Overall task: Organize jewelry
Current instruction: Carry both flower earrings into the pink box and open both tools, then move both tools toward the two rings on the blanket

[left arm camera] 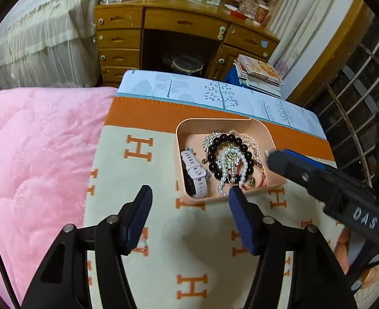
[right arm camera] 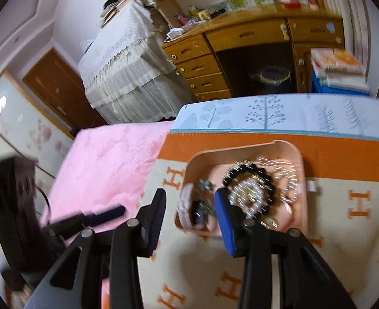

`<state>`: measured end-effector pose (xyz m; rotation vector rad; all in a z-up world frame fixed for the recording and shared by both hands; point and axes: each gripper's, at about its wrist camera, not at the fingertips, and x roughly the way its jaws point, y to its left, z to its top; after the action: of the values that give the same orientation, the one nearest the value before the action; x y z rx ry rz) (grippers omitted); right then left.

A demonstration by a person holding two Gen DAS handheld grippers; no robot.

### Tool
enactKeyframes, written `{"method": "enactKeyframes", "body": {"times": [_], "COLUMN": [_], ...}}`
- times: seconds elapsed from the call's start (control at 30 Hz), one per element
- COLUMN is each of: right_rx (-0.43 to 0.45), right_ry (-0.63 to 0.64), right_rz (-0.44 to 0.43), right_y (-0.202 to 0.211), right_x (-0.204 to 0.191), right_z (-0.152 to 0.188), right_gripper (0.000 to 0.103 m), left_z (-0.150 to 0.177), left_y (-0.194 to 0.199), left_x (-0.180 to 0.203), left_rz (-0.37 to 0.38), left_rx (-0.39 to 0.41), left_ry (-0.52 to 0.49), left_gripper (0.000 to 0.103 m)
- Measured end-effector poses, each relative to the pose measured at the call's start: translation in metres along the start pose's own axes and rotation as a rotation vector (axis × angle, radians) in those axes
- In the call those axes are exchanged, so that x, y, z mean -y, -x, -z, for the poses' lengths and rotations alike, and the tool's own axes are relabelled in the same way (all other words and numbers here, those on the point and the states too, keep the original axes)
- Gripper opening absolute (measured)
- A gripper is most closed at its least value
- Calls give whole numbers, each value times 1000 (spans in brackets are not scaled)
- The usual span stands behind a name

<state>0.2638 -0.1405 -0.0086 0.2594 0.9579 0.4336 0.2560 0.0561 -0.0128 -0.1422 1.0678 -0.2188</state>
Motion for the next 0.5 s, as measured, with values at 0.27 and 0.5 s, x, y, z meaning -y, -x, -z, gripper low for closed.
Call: {"method": "enactKeyframes", "body": {"times": [0.27, 0.5], "right_rx": [43, 45], "right_ry": [87, 93], "right_rz": [71, 39], "right_y": [62, 87], "right_x": [4, 15], "right_z": [51, 102], "right_gripper": [40, 40], "left_z": [36, 77], "left_y": [29, 33], "left_x": [4, 13], "left_rz": [9, 4], "left_rx": [14, 1], "left_ry": [-65, -173], "left_gripper": [65, 66]}}
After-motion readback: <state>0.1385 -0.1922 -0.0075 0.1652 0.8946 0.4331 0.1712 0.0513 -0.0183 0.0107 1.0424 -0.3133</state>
